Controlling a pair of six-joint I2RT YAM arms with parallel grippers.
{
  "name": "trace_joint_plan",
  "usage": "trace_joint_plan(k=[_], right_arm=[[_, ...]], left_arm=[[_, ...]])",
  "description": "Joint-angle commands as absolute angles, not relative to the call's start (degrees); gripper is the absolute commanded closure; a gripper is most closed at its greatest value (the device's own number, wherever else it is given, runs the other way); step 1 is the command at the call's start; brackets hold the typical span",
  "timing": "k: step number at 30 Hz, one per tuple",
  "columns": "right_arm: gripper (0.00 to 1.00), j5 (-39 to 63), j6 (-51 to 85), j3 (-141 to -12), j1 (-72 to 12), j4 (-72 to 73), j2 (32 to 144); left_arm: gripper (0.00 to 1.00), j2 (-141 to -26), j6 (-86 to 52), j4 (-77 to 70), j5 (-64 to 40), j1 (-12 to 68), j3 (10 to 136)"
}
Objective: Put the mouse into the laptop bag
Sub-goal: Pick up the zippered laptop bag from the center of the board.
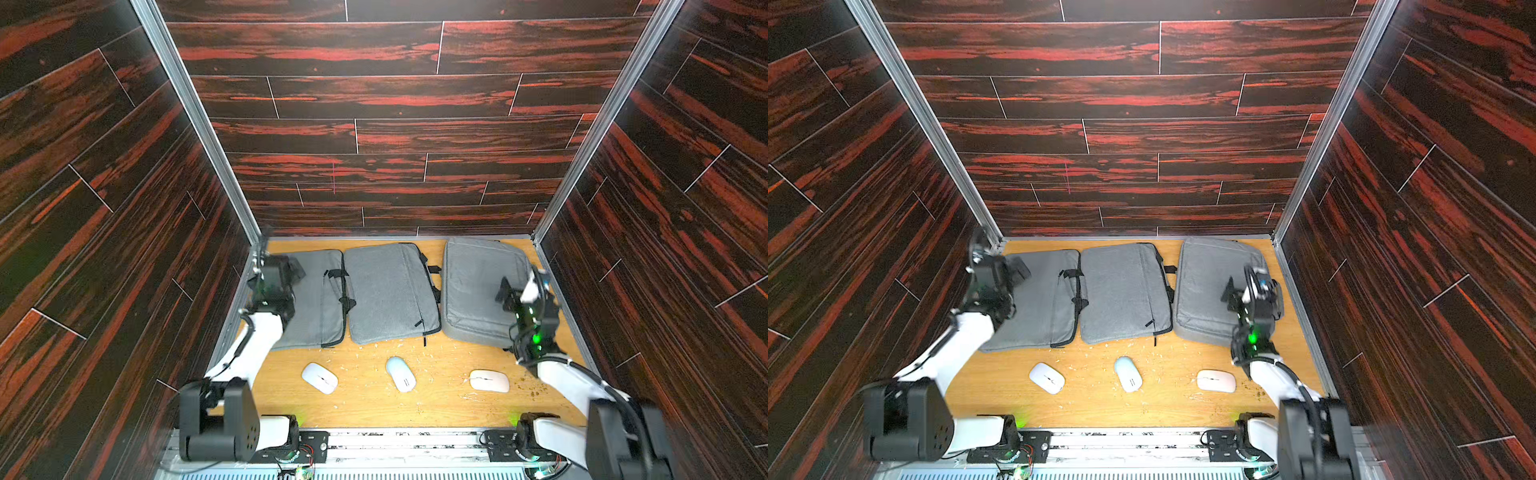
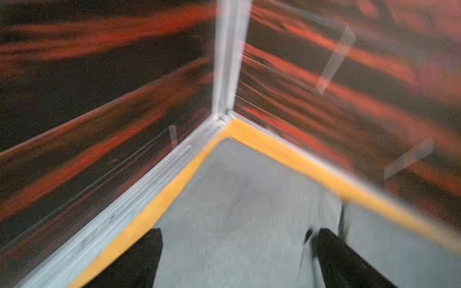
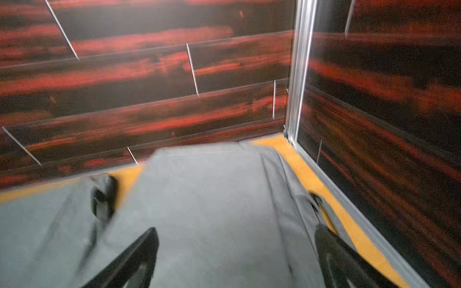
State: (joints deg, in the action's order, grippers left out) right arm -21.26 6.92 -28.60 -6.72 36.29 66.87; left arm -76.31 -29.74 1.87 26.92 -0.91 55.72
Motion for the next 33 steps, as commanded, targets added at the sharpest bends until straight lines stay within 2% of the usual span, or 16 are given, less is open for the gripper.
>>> trace_joint_plan(k=[1,5,8,11,13,14,15,16,17,18,20,24,25,26,28,33], right_arm=[[0.01,-29.0,9.8,-35.4,-11.7,15.8,66.7],[0.02,-14.7,15.8,-45.1,-12.8,2.0,72.6],[0.02,-6.2,19.0,-46.1,-13.9,3.0,74.6],[0.11,-0.6,22.6,-44.6,-15.2,6.2,75.3],[0.24,0.6,23.8,-44.3,-16.6,6.8,76.3],[0.39,0.9,23.8,-44.7,-17.6,6.4,76.9],[0.65,1.5,23.4,-44.9,-18.3,6.1,77.6],[0.83,2.1,23.2,-45.7,-19.2,5.2,78.5],[0.90,2.5,22.9,-46.7,-20.0,3.7,79.6],[0.93,3.4,22.6,-47.8,-20.7,2.4,80.9],[0.94,6.1,22.4,-49.6,-22.2,0.5,83.6],[0.91,7.3,22.7,-51.8,-25.1,-0.9,87.9],[0.89,7.3,23.3,-52.2,-25.5,-0.9,88.8],[0.87,8.0,23.9,-52.7,-25.6,-0.9,89.8],[0.85,8.5,24.5,-53.6,-25.6,-1.3,91.3],[0.70,4.4,23.0,-59.2,-25.7,-6.6,95.5]], left_arm=[[0.00,-76.3,-50.5,26.0,34.7,-1.7,58.7],[0.00,-75.8,-46.6,23.3,22.6,-1.9,57.5],[0.11,-74.7,-43.6,25.0,11.9,-1.3,57.9],[0.17,-71.5,-43.2,26.8,8.2,0.7,55.2],[0.18,-68.8,-42.6,28.6,9.2,3.5,53.1],[0.18,-67.5,-42.2,29.7,10.8,5.5,52.2],[0.18,-66.7,-42.0,30.2,11.4,7.3,51.1],[0.16,-65.8,-41.8,30.7,11.4,8.7,50.1],[0.12,-65.2,-42.1,30.9,11.2,9.8,49.2],[0.08,-65.1,-42.5,31.0,10.6,10.8,48.4],[0.01,-65.9,-43.1,31.5,9.9,13.0,47.8],[0.00,-69.0,-43.8,32.3,9.8,16.8,47.8],[0.02,-70.1,-43.9,31.8,7.7,17.0,47.7],[0.07,-71.4,-44.1,31.6,6.2,17.0,47.9],[0.10,-73.5,-44.7,31.5,4.8,17.6,48.2],[0.06,-78.1,-44.7,30.4,4.0,20.5,49.3]])
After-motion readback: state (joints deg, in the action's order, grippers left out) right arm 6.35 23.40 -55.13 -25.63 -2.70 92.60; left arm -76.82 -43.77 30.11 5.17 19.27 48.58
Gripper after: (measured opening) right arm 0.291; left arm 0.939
